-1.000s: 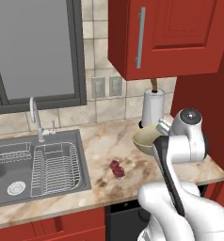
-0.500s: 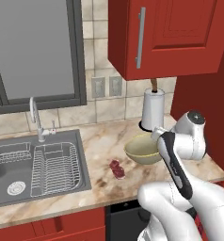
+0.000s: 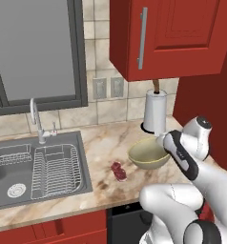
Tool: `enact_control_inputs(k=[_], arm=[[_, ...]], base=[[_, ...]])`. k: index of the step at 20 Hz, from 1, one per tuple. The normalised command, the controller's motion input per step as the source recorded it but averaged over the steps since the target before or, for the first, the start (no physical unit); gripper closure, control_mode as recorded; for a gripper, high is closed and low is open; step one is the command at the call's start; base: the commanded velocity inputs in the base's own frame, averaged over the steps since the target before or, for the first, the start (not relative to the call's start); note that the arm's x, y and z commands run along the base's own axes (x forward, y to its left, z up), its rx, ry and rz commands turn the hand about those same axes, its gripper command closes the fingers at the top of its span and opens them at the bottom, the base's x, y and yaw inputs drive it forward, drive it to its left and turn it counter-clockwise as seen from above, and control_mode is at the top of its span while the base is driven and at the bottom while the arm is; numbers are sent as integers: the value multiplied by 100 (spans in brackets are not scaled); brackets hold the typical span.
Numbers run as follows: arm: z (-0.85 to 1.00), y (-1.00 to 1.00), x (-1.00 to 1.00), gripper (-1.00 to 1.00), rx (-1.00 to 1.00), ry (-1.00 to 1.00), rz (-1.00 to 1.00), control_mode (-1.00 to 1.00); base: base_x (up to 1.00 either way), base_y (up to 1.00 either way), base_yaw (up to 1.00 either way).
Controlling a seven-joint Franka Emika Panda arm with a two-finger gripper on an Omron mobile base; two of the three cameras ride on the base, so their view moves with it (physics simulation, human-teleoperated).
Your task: Retrieve the bowl from the cabinet, then place the raw meat into the bowl to avoid contamination.
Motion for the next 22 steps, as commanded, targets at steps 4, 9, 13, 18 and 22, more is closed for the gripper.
enact_control_inputs(k=[4,9,13,18,22], arm=[[-29,-26,27,100,1,-4,6,-100],[-36,-27,26,100,0,-1,6,-100],[-22,-22,27,100,1,0,6,-100],[-7,-14,22,100,0,4,7,-100],[15,0,11,-100,-3,12,4,-100]], base=[[0,0,0],[0,0,0],[0,0,0],[0,0,0],[0,0,0]])
